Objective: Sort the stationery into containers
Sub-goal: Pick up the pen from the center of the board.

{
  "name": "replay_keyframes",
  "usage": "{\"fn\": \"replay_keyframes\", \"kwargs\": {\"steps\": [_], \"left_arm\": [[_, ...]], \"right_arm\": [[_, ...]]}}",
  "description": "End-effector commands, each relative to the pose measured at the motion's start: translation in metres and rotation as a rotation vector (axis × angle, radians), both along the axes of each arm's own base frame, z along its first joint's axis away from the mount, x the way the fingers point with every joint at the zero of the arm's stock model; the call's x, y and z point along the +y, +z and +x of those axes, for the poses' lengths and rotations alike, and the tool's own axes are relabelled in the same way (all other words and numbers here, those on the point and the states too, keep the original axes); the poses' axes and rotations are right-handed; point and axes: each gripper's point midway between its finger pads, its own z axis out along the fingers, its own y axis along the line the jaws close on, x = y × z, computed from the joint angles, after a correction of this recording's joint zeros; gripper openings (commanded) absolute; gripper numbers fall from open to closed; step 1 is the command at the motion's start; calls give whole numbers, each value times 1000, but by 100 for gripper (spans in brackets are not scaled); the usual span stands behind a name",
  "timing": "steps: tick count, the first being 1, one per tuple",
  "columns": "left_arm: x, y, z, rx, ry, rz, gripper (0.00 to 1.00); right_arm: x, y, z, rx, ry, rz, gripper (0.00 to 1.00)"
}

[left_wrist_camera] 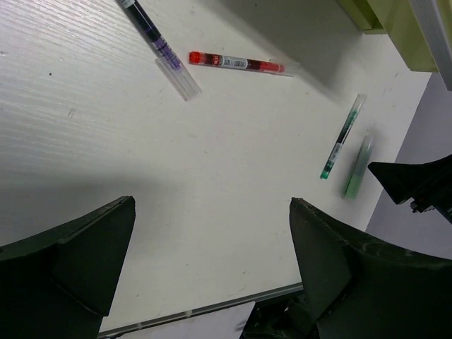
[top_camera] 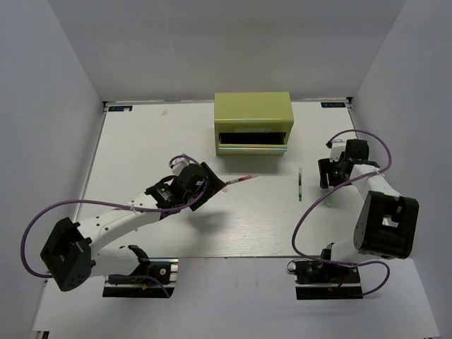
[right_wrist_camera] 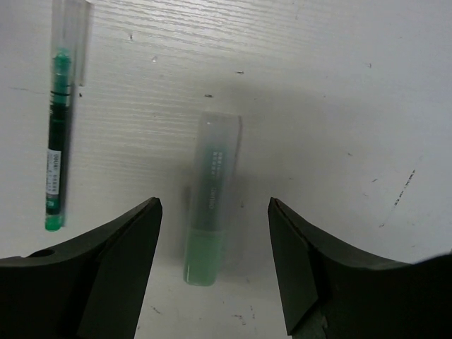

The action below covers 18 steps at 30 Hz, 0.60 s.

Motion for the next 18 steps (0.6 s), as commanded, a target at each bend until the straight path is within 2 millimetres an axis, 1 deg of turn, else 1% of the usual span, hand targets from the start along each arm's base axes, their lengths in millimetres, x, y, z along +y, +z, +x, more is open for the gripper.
{"fn": "replay_keyframes", "kwargs": {"steps": [1, 5, 6, 9, 11, 14, 17, 18], "left_arm": [[11, 2, -2, -16, 8, 29, 100], [16, -1, 0, -12, 30, 34, 100], [16, -1, 0, -12, 30, 34, 100], [15, -4, 0, -3, 36, 34, 100], [16, -5, -1, 7, 43, 35, 100], [16, -5, -1, 10, 49, 29, 100], [18, -9, -1, 20, 63, 40, 100], [18, -9, -1, 23, 69, 35, 100]], "right_arm": [[-11, 5, 18, -26, 25, -21, 68], [-12, -6, 20, 5, 47, -3, 62], [-11, -12, 17, 20, 51, -1, 60], [-8, -21, 13, 42, 68, 12, 59], [-8, -27, 10, 53, 79, 3, 58], [-11, -38, 0, 79, 88, -27, 56], [-15, -46, -9, 92, 105, -57, 51], [-17, -47, -10, 90, 115, -72, 46]]}}
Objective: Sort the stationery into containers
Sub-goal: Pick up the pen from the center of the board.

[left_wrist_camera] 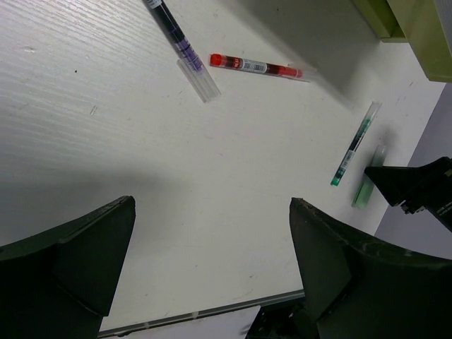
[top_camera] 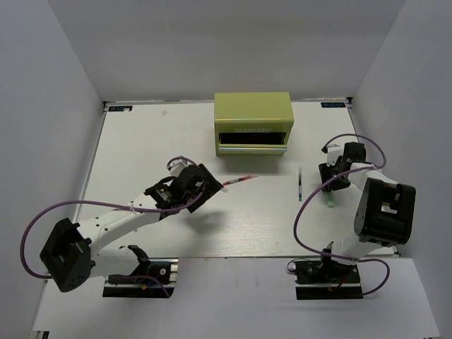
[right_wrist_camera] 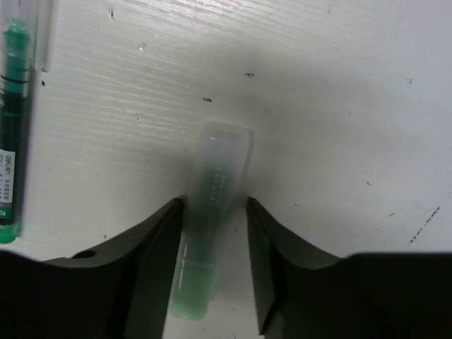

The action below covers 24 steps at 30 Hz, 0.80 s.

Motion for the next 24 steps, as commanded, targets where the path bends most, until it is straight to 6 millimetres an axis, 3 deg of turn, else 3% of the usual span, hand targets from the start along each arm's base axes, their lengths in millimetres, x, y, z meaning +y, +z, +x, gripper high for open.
{"fn": "replay_keyframes", "kwargs": {"steps": [1, 5, 8, 10, 11, 13, 14, 16, 18, 21, 23, 24], "left_arm": [[8, -4, 2, 5, 42, 16, 100], [9, -8, 1, 23, 56, 17, 100], [8, -8, 1, 26, 63, 11, 100], [8, -8, 1, 29, 69, 6, 100], [10, -11, 0, 35, 69, 12, 100], [6, -11, 1, 34, 63, 1, 100], [8, -15, -1, 40, 63, 8, 100], [6, -15, -2, 48, 64, -3, 100], [4, -16, -2, 53, 58, -7, 100], [4, -16, -2, 53, 58, -7, 100], [2, -16, -3, 61, 58, -17, 100], [2, -16, -3, 61, 58, -17, 100]], "right_arm": [[-8, -13, -14, 23, 34, -53, 43], [0, -9, -19, 35, 76, -22, 26], [23, 14, -11, -18, 200, 81, 16], [31, 41, -3, -80, 276, 99, 14], [47, 59, 2, -122, 337, 174, 14], [56, 99, 13, -222, 474, 159, 12], [74, 115, 12, -279, 576, 232, 12], [90, 153, 18, -408, 749, 213, 11], [110, 173, 10, -472, 888, 231, 11], [140, 230, 23, -640, 1015, 245, 11], [155, 244, 26, -688, 1070, 258, 11], [167, 262, 30, -747, 1108, 261, 11]]}}
